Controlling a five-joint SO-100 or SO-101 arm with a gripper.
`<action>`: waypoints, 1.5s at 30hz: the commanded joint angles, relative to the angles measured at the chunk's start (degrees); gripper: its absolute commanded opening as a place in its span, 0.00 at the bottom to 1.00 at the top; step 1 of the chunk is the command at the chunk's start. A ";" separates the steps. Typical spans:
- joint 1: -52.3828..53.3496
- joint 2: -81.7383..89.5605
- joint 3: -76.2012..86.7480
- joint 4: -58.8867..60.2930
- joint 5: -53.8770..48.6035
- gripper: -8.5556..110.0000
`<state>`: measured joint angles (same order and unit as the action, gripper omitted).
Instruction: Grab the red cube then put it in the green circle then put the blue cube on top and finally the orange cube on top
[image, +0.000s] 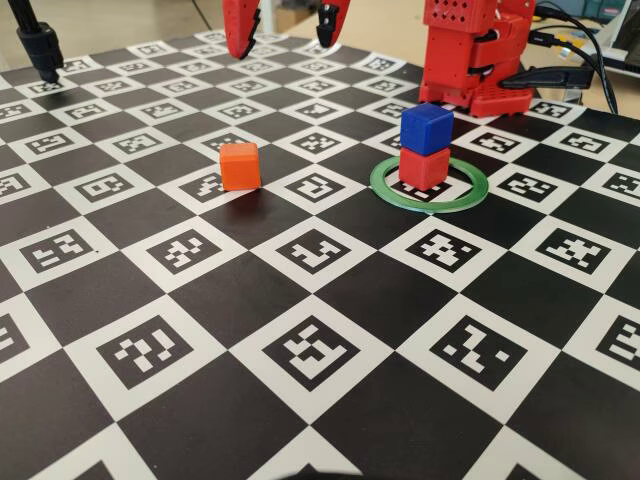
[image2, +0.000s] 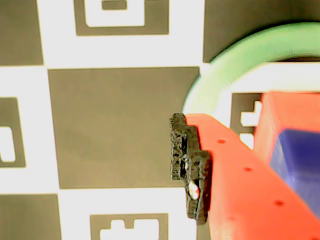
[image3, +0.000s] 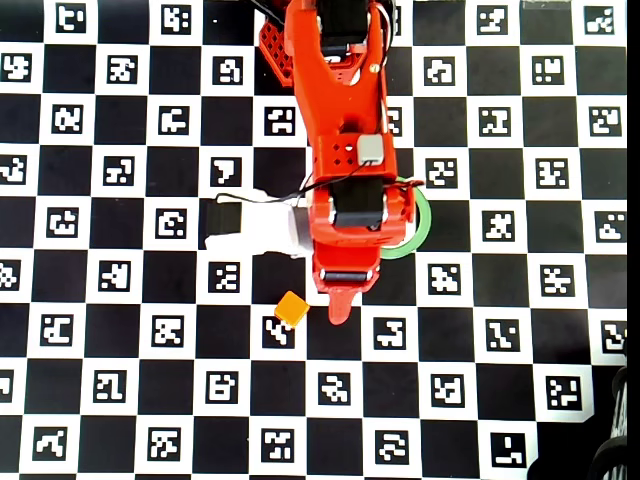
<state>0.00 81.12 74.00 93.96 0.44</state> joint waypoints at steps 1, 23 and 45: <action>0.53 0.44 -4.75 -1.23 -1.05 0.43; 3.52 -6.42 1.14 -12.13 -2.64 0.43; 6.86 -8.09 13.89 -26.37 -4.31 0.43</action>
<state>5.89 71.89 88.68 68.47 -3.25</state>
